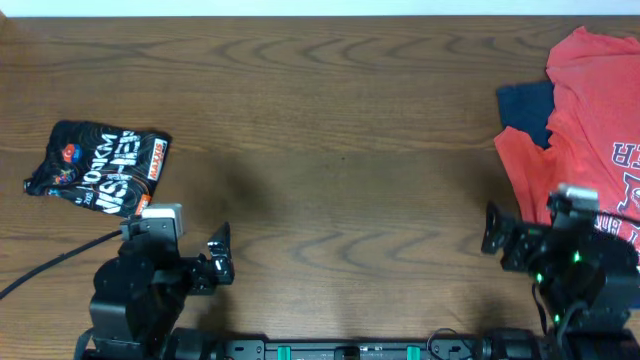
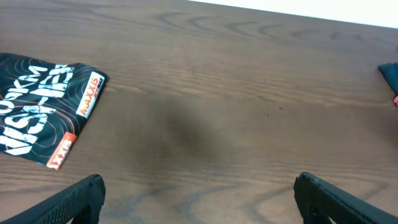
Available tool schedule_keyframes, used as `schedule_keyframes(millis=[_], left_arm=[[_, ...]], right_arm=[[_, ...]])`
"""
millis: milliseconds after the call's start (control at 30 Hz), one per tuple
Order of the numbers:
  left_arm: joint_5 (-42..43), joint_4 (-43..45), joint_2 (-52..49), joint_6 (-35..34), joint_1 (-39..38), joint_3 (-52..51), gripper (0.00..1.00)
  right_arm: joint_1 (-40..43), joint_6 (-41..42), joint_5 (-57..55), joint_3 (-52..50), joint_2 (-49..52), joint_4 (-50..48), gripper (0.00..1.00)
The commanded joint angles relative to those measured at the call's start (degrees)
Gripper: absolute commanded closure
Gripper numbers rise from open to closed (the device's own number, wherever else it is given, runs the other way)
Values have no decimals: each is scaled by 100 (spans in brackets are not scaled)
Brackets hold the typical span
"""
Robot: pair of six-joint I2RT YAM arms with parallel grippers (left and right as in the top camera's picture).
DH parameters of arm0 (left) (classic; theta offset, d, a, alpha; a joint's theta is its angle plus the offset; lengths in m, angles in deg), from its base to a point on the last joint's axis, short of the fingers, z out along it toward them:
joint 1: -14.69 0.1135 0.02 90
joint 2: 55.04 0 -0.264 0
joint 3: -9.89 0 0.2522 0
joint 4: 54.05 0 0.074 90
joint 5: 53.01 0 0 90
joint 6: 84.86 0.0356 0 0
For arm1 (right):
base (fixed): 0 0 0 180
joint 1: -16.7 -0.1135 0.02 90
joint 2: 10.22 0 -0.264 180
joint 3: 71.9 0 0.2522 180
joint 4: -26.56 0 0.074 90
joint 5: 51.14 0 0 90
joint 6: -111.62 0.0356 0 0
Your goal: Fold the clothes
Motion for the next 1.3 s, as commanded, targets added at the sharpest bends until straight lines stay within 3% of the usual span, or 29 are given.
schedule_keyframes(millis=[0, 233, 833, 967, 1267], left_arm=[[-81, -52, 2, 11, 7, -44, 2], [-81, -190, 2, 11, 7, -44, 2], [-81, -192, 2, 11, 7, -44, 2], [-81, -190, 2, 11, 7, -44, 2], [-81, -190, 2, 11, 7, -44, 2]], right_arm=[[-52, 44, -98, -61, -105, 358, 1], [-52, 46, -105, -61, -103, 1432, 1], [-243, 0, -142, -96, -107, 1386, 1], [-315, -251, -140, -431, -273, 857, 1], [-304, -474, 146, -2422, -1801, -1335, 1]])
